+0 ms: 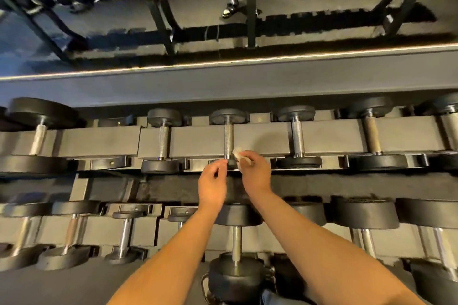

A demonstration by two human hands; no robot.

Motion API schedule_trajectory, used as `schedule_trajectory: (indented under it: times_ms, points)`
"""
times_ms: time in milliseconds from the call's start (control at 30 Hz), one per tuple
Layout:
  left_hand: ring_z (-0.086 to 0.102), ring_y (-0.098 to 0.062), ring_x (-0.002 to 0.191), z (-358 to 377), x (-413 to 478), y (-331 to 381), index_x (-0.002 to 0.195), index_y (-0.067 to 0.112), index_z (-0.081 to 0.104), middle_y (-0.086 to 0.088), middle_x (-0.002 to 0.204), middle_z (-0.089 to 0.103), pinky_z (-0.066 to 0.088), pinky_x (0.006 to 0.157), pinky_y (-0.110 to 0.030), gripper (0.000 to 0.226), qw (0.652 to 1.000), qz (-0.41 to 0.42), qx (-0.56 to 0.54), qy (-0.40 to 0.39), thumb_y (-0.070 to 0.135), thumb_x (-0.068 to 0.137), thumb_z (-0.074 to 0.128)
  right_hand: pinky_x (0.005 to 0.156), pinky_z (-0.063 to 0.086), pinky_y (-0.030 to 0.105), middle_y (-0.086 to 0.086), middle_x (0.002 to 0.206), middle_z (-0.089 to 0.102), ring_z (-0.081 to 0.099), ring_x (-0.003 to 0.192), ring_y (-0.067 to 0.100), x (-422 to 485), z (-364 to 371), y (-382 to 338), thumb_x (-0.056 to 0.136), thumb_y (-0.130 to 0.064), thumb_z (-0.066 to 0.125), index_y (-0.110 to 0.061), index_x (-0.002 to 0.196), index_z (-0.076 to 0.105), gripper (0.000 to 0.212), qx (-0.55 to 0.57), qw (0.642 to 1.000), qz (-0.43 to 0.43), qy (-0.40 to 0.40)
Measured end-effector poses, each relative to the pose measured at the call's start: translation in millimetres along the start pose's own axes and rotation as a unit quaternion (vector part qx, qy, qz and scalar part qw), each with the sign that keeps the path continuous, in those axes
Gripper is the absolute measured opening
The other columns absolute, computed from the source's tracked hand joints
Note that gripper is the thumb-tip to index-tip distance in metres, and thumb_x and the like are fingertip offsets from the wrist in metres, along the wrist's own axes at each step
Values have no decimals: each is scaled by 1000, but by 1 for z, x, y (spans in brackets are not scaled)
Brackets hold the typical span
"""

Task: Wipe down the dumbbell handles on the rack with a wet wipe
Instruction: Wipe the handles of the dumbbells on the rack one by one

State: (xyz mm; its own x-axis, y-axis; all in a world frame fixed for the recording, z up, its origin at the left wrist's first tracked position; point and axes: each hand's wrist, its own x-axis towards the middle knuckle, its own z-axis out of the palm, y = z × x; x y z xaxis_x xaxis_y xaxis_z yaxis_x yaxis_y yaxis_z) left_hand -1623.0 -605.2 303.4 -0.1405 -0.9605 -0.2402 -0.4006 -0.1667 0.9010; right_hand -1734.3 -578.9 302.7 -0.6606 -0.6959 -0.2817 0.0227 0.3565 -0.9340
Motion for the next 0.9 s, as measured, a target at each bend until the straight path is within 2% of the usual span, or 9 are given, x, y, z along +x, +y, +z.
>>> schedule_trajectory:
  times_ms: [100, 233, 367, 467, 567, 667, 733, 800, 900]
  points:
    - [58, -4, 116, 8, 21, 5, 123, 20, 69, 7, 124, 66, 41, 104, -20, 25, 999, 21, 35, -7, 22, 106, 50, 79, 38, 0, 4, 108, 62, 54, 93, 9, 24, 14, -4, 95, -2, 56, -11, 106, 74, 23, -49, 998, -49, -1]
    - [59, -16, 121, 22, 56, 2, 136, 19, 61, 0, 132, 65, 45, 103, -30, 34, 995, -7, 98, -27, 24, 109, 41, 72, 40, -2, 1, 108, 54, 54, 95, 11, 59, 32, -3, 95, 3, 53, -10, 105, 73, 25, -27, 999, -22, 8]
    - [57, -14, 116, 37, 83, 0, 139, 23, 57, 2, 131, 63, 42, 93, -27, 37, 991, -18, 128, -36, 24, 109, 35, 70, 51, 12, 1, 96, 59, 62, 92, 17, 92, 46, -7, 91, -4, 62, 3, 104, 68, 16, 2, 1000, -2, 30]
    - [59, -14, 107, 45, 103, -10, 130, 28, 60, 1, 126, 63, 42, 86, -29, 33, 991, 0, 133, -9, 27, 108, 35, 77, 54, 26, 2, 90, 65, 66, 90, 18, 115, 54, -7, 87, -8, 69, -4, 93, 69, 8, 16, 999, -36, 19]
    - [55, -13, 108, 49, 108, -17, 135, 34, 56, 3, 132, 57, 43, 90, -32, 35, 986, -11, 167, 27, 36, 109, 33, 78, 51, 14, -2, 95, 70, 68, 90, 6, 119, 57, -5, 91, 3, 64, 2, 107, 72, 18, 38, 999, -34, -12]
    - [57, -16, 113, 50, 102, -17, 141, 41, 51, 5, 133, 55, 46, 95, -36, 38, 981, -12, 191, 31, 42, 109, 30, 91, 45, 8, 9, 114, 69, 61, 103, -1, 106, 52, 15, 92, 8, 56, 0, 112, 73, 27, 2, 996, -70, -56]
    - [59, -17, 111, 49, 101, -13, 141, 46, 48, 4, 131, 55, 49, 95, -41, 38, 981, -11, 194, 23, 45, 109, 28, 92, 49, 12, 6, 109, 68, 64, 102, 1, 98, 49, 23, 93, 9, 57, 1, 108, 75, 25, 28, 995, -76, -59]
    - [59, -17, 110, 48, 101, -13, 142, 48, 46, 4, 132, 54, 50, 95, -42, 39, 979, -13, 201, 18, 48, 108, 26, 92, 45, 6, -1, 109, 65, 63, 108, 11, 101, 49, 20, 93, 7, 58, -4, 108, 75, 25, 13, 996, -74, -48]
    - [59, -18, 113, 47, 100, -13, 142, 48, 46, 5, 133, 54, 50, 95, -42, 41, 977, -5, 212, 24, 50, 108, 24, 87, 38, -4, -3, 120, 61, 56, 111, 5, 118, 56, 0, 96, -2, 61, -8, 118, 72, 26, 36, 996, -69, -43]
